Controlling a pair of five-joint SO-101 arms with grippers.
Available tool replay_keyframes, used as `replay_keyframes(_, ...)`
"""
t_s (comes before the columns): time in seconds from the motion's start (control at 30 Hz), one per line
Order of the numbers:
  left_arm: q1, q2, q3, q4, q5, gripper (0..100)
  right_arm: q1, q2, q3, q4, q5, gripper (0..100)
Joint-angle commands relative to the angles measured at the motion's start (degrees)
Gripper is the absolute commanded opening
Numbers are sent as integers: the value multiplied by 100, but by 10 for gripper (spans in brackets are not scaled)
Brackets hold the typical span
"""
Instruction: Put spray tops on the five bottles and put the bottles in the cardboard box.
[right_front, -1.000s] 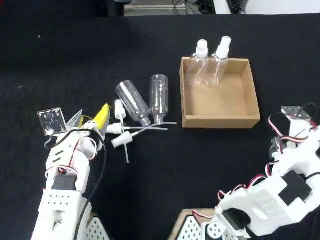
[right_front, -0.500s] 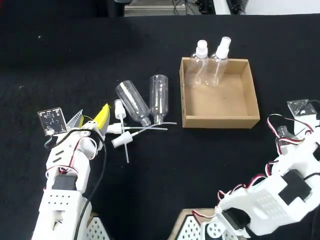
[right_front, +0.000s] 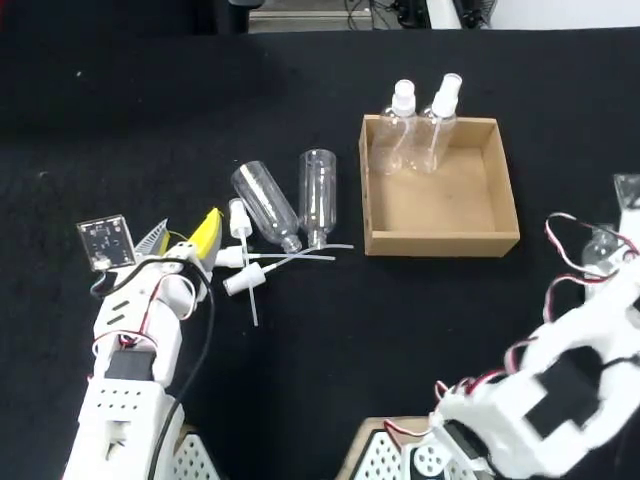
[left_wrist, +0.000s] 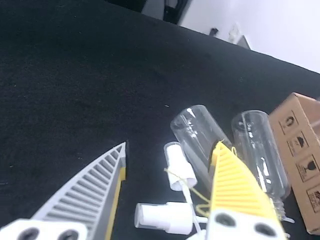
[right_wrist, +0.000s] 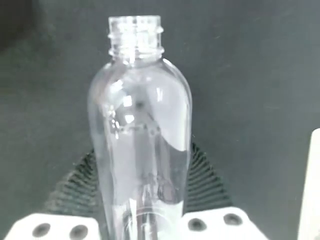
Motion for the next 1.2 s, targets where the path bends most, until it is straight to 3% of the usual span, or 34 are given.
replay_keyframes(0.0,233,-44,-321,-70,-132,266,-510,-1666,-286,958,-132,11)
replay_keyframes(0.13,637,-35,-637,686,-932,266,-1152,-3073,215,1213,-1046,10)
replay_keyframes(0.27,875,-26,-1130,1574,-1125,266,-2048,-4251,963,1213,-1679,10)
replay_keyframes(0.47,418,536,-1569,1644,-1108,266,-3930,-5516,1921,1204,-2321,10)
replay_keyframes(0.67,127,2514,-2571,1644,-615,266,-5609,-5974,2747,677,-2857,11)
replay_keyframes(0.8,163,3648,-3187,1662,-598,266,-6022,-6079,3626,-316,-2901,11)
replay_keyframes(0.93,180,3965,-3468,1644,-598,266,-6075,-6290,4593,-1099,-2919,11)
replay_keyframes(1.17,171,4185,-3600,1679,-642,272,-6145,-6949,5165,-1266,-3235,11)
